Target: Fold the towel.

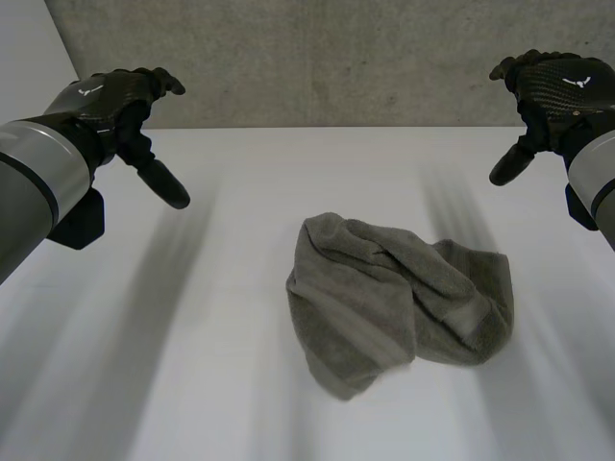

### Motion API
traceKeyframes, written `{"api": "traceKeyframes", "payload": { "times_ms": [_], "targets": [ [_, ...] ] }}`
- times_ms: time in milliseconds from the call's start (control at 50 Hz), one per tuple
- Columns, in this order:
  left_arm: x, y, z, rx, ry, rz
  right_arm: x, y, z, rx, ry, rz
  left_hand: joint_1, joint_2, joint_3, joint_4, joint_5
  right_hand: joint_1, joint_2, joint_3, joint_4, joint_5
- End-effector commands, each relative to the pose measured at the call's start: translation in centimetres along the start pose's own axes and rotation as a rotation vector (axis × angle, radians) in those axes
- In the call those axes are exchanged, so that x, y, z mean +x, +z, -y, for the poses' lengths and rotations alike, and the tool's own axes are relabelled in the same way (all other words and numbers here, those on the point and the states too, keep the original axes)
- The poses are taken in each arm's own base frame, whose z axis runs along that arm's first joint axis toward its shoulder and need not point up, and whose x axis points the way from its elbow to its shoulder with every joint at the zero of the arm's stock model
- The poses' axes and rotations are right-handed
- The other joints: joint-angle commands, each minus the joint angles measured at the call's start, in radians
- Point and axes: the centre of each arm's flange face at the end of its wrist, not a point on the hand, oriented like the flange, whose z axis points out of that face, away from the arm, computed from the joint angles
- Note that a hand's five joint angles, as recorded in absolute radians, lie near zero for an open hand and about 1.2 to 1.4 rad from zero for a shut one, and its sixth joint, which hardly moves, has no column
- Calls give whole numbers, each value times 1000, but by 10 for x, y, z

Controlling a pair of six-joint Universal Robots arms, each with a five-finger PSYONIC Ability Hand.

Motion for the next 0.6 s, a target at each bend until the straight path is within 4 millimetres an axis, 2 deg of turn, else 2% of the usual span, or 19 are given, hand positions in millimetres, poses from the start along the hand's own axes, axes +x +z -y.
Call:
{"api": "traceKeyframes", "payload": {
  "times_ms": [20, 40, 80, 100, 120, 140, 160, 180, 200, 220, 240, 260, 300, 340, 360, 400, 440, 520, 600],
  "targets": [
    [22, -10, -15, -35, 8, -78, -1, -5, -2, -48, -63, 34, -66, -65, -48, -78, -201, -60, -80, -72, -82, -59],
    [22, -10, -15, -36, 8, -78, -3, -8, -6, -83, -99, 70, -66, -65, -48, -78, -201, -60, -80, -72, -82, -59],
    [46, -23, -36, -89, 27, -160, -5, -12, -13, -125, -136, 114, -54, -54, -36, -66, -189, -60, -80, -72, -82, -59],
    [46, -23, -36, -90, 27, -160, -7, -17, -22, -168, -159, 159, -54, -54, -36, -66, -189, -60, -80, -72, -82, -59],
    [58, -28, -51, -121, 39, -200, -9, -23, -34, -212, -181, 207, -48, -48, -30, -60, -183, -60, -80, -72, -82, -59],
    [68, -30, -70, -156, 55, -231, -9, -23, -34, -212, -181, 207, -43, -42, -24, -54, -177, -60, -80, -72, -82, -59],
    [68, -30, -70, -156, 55, -231, -13, -30, -46, -254, -196, 250, -42, -42, -24, -54, -177, -60, -80, -72, -82, -59],
    [77, -30, -88, -182, 71, -260, -16, -36, -58, -287, -206, 288, -42, -42, -24, -54, -177, -60, -80, -72, -82, -59],
    [77, -30, -88, -182, 71, -261, -16, -36, -58, -287, -206, 288, -42, -42, -24, -54, -177, -60, -80, -72, -82, -59],
    [85, -29, -104, -193, 87, -283, -19, -43, -70, -324, -216, 317, -42, -42, -24, -54, -177, -60, -80, -72, -82, -59],
    [93, -27, -116, -195, 93, -302, -19, -43, -70, -324, -217, 317, -40, -39, -21, -51, -174, -60, -80, -72, -82, -59],
    [93, -27, -116, -195, 93, -302, -22, -49, -82, -356, -226, 339, -40, -39, -21, -51, -174, -60, -80, -72, -82, -59],
    [107, -25, -140, -207, 107, -339, -22, -53, -94, -377, -233, 341, -40, -39, -21, -51, -174, -60, -80, -72, -82, -59],
    [113, -22, -150, -215, 112, -353, -20, -55, -116, -386, -233, 327, -37, -36, -19, -48, -171, -60, -80, -72, -82, -59],
    [113, -22, -150, -215, 112, -353, -20, -56, -116, -386, -233, 327, -37, -36, -19, -48, -171, -60, -80, -72, -82, -59],
    [120, -17, -169, -240, 127, -369, -21, -57, -125, -377, -235, 323, -34, -33, -16, -45, -168, -60, -80, -72, -82, -59],
    [122, -14, -177, -256, 137, -376, -24, -57, -144, -377, -237, 327, -34, -33, -16, -45, -168, -60, -80, -72, -82, -59],
    [135, -13, -202, -297, 191, -411, -27, -58, -157, -397, -239, 337, -34, -33, -16, -45, -168, -60, -80, -72, -82, -59],
    [146, -15, -215, -306, 223, -440, -29, -61, -168, -429, -248, 353, -34, -33, -16, -45, -168, -50, -70, -61, -72, -49]
  ]
}}
